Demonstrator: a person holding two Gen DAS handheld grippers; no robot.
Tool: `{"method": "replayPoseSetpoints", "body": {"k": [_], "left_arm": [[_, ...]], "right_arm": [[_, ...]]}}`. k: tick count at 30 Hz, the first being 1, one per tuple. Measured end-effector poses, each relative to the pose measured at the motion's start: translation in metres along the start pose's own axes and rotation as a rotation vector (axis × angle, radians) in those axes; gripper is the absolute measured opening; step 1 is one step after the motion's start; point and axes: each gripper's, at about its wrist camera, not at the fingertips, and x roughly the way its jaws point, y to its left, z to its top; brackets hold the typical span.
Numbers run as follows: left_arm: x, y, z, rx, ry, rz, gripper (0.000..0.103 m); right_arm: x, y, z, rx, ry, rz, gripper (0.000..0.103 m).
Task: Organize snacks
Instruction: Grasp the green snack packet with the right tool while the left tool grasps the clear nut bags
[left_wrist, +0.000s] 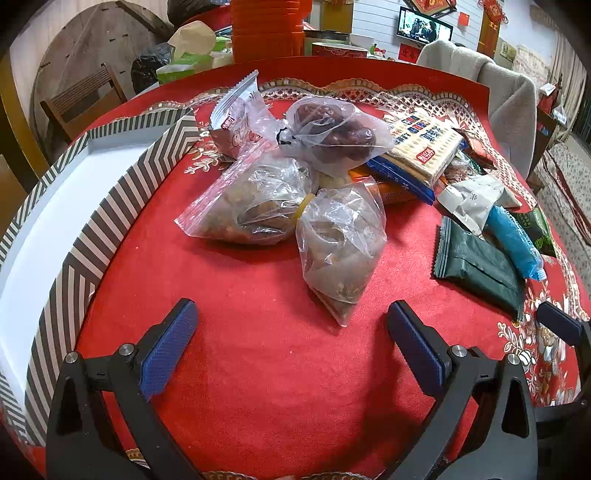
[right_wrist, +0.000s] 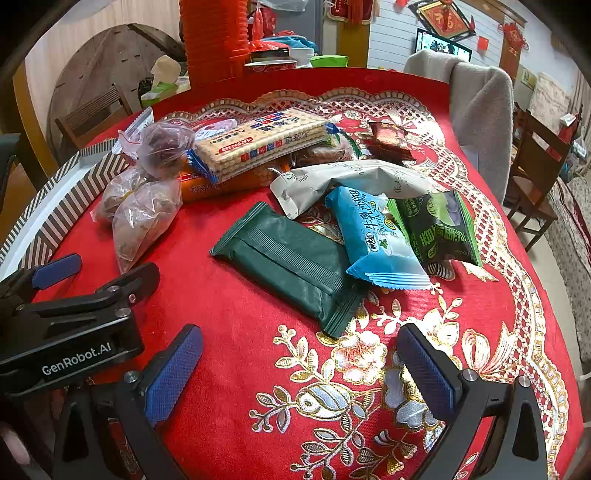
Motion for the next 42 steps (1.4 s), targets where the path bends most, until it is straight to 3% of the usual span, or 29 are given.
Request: {"method": "replayPoseSetpoints", "body": {"k": [3,8,10,11,17,18,20,23,25,28,33,35,37,38,42], "left_arm": [[0.0,0.0,0.001,0.029,0.018,-0.015,0.103],[0.0,0.019,0.012,0.146,0.154,-0.167,0.102],[0.001,0.023,0.015,0.228,0.204,-0.217,0.102],[0.001,0.021,0.012,0.316,0.221,-0.214,0.102],[-0.015,0.033,-0.007,0.491,0.174,-0.286,0.102],[-0.017,0.035,-0.011,0.505,0.153,-0.298,0.102],[-0.019,0.041,-0.015,0.507,0.132,-0.318,0.102],[-0.018,0.042,-0.012,0.508,0.144,-0.316,0.103],[-0.017,0.04,-0.011,0.505,0.159,-0.306,0.103],[-0.015,0.032,-0.014,0.497,0.174,-0.29,0.103],[-0.009,0.025,-0.009,0.506,0.208,-0.278,0.103],[-0.008,0.022,-0.008,0.505,0.223,-0.27,0.103],[-0.005,0.018,-0.006,0.503,0.243,-0.261,0.102],[-0.002,0.013,-0.002,0.512,0.253,-0.262,0.102],[-0.018,0.014,0.021,0.484,0.151,-0.281,0.099]], "right_arm": [[0.0,0.0,0.0,-0.001,0.001,0.001,0.103],[-0.001,0.0,0.0,-0.003,0.002,-0.001,0.103],[-0.001,0.0,-0.001,0.009,0.005,-0.006,0.103],[-0.002,0.0,-0.002,0.024,0.009,-0.017,0.103],[-0.018,-0.003,-0.012,0.139,0.126,-0.047,0.103],[-0.023,-0.007,-0.014,0.166,0.132,-0.039,0.098],[-0.037,-0.018,-0.011,0.202,0.11,-0.045,0.088],[-0.053,-0.037,0.006,0.173,0.031,-0.064,0.088],[-0.046,-0.057,0.027,0.155,0.025,-0.073,0.087],[-0.034,-0.087,0.055,0.219,0.005,-0.05,0.088],[0.008,-0.109,0.082,0.229,0.09,-0.063,0.087],[0.023,-0.111,0.089,0.225,0.12,-0.022,0.082],[0.036,-0.111,0.091,0.201,0.156,-0.03,0.064],[0.041,-0.111,0.091,0.195,0.174,-0.023,0.061],[0.039,-0.109,0.088,0.164,0.168,-0.051,0.049]]}}
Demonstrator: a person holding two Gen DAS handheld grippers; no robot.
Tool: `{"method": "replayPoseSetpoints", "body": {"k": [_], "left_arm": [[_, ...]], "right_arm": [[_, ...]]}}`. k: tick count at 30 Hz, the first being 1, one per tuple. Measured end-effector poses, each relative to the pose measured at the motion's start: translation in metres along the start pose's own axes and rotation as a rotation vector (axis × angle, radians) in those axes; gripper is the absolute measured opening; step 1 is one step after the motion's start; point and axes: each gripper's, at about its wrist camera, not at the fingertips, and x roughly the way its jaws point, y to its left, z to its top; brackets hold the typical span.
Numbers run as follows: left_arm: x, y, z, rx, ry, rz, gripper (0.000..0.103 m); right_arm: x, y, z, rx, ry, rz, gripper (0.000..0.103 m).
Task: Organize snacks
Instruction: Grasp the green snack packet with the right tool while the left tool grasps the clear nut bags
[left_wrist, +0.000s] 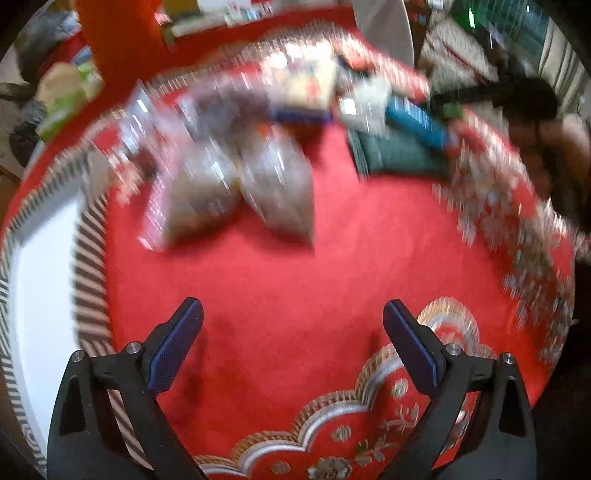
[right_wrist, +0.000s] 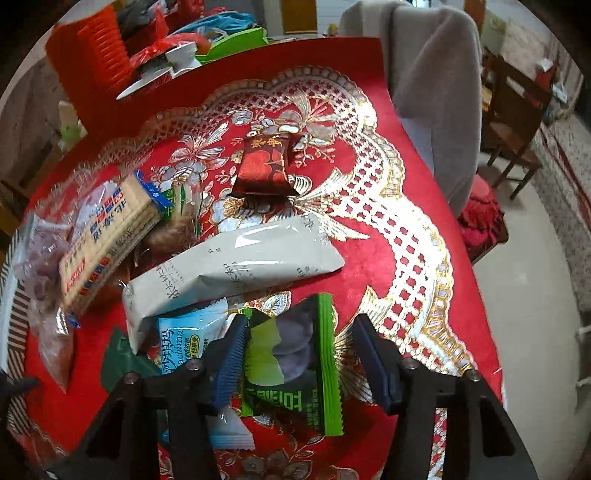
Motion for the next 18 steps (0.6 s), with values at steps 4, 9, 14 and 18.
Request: {"method": "replayPoseSetpoints", "body": {"k": [4,9,14,18], "left_arm": [[-0.007,0.015,0.031,-0.078,-0.075,0.004,0.099],[0.014,0.04,0.07,-0.105,-0.09,0.034,0.099],[0.039,0.065,0.078,-0.165,0.017,-0.025,0.097],[0.048,0.054,0.079,-0.137,0.041,-0.028,0.097]], "right_arm": [[-0.005,-0.015,-0.007,0.071,-0.019,0.021,0.036],[-0.013,-0.023,-0.019,0.1,-0.023,0.031,0.034],[-0.018,-0.03,-0.029,0.145,-0.028,0.062,0.033],[-0.02,-0.036,-0.032,0.175,-0.035,0.105,0.033]]}}
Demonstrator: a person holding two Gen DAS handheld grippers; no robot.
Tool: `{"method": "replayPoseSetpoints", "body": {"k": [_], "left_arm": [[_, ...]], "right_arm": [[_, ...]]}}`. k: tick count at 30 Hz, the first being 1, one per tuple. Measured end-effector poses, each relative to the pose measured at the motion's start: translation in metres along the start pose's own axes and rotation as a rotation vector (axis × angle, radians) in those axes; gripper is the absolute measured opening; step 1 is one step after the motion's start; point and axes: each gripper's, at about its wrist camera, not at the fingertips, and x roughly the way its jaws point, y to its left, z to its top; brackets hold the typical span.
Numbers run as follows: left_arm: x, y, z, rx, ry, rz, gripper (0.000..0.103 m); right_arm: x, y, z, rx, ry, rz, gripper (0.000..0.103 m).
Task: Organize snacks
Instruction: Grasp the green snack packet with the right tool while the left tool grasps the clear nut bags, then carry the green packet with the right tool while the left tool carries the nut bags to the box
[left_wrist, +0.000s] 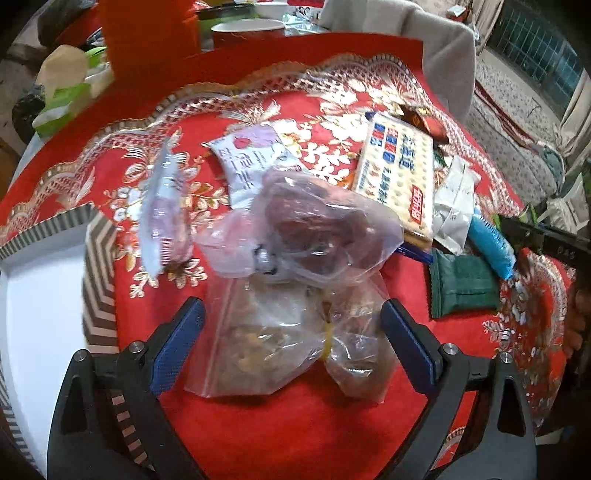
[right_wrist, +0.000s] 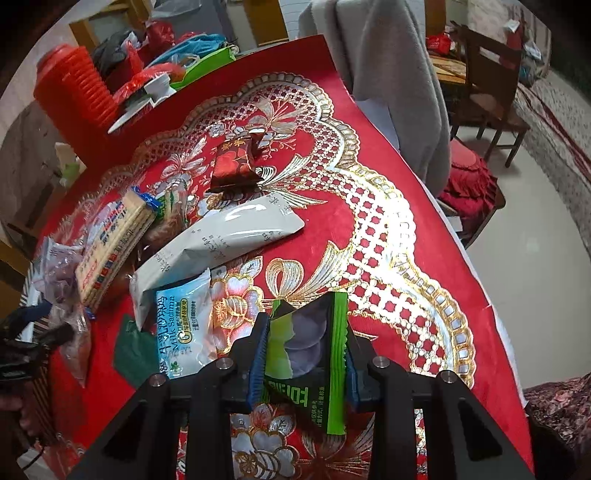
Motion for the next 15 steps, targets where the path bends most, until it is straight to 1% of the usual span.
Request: {"method": "replayPoseSetpoints", "body": {"k": [2,3,5,6,7,10,15], "left_arm": [[0.006,-0.005,-0.004,0.002,0.02,-0.005,0.089],[0.007,-0.007,-0.005,0.001,0.021,-0.012,0.082],[0.005,-0.01,-0.009,-0.004,0.013,-0.01,0.074],[0.004,-0.011,-0.01,-0.007,0.01,-0.011,0.066],[0.002,-0.012,-0.012,-0.009,0.007,-0.016,0.06],[-0.003,-0.013,-0.02,-0.016,0.003,-0.018,0.052],[-0.009,-0.013,-0.029,-0.053,0.026,0.004,0.051]], "right_arm": [[0.0,-0.002,0.0,0.004,-0.001,0.011,0.033],[-0.001,-0.002,-0.001,0.009,-0.001,0.017,0.033],[-0.002,-0.005,-0.001,0.029,-0.001,0.038,0.032],[-0.003,-0.007,-0.002,0.042,-0.002,0.054,0.031],[-0.003,-0.008,-0.004,0.048,-0.003,0.062,0.03],[-0.005,-0.007,-0.007,0.051,-0.004,0.071,0.03],[-0.008,-0.004,-0.014,0.054,0.001,0.077,0.029]]}}
